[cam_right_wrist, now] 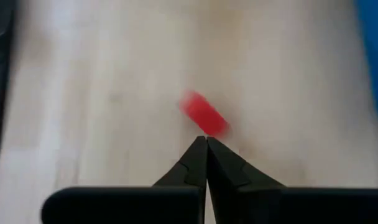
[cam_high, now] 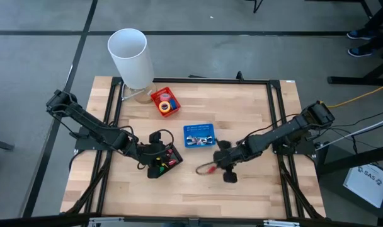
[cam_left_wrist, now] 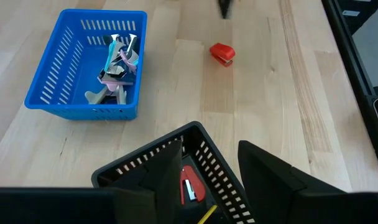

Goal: Pick and place Stapler, Stapler remover, tape
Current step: Put the red stapler into the black basket

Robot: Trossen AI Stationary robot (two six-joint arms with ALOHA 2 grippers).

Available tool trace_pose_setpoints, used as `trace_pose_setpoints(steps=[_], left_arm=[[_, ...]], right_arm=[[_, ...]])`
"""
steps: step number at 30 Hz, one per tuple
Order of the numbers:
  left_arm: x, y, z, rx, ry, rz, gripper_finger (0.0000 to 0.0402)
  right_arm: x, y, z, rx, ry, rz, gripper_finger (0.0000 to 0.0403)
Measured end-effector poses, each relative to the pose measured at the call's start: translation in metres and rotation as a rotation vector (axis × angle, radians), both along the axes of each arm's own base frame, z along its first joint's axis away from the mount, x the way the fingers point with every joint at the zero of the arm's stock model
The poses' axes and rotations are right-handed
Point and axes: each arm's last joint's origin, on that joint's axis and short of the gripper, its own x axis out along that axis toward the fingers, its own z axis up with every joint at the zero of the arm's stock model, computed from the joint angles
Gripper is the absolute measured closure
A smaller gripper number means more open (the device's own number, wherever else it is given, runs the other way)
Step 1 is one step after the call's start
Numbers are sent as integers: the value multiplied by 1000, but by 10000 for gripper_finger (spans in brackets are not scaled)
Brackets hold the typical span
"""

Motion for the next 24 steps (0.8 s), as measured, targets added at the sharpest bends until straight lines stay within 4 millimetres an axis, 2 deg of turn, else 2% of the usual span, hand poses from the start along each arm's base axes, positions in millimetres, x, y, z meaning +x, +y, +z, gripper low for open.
trace_pose_setpoints(steps=[3, 6, 9, 15, 20, 24], left_arm=[[0, 0, 0, 0, 0, 0, 250], [0, 0, 0, -1, 0, 0, 251], [0, 0, 0, 0, 0, -1, 250], [0, 0, 0, 29, -5, -19, 251], [0, 0, 0, 32, -7, -14, 253], [0, 0, 0, 44, -9, -18, 251]], right_arm=[[7, 7, 1, -59, -119, 264, 392], [9, 8, -5, -95, -135, 369, 370], [10, 9, -15, -79, -97, 427, 329], [19, 13, -35, -102, -115, 475, 219], [28, 21, -26, -137, -216, 562, 148], [36, 27, -10, -207, -262, 578, 132]])
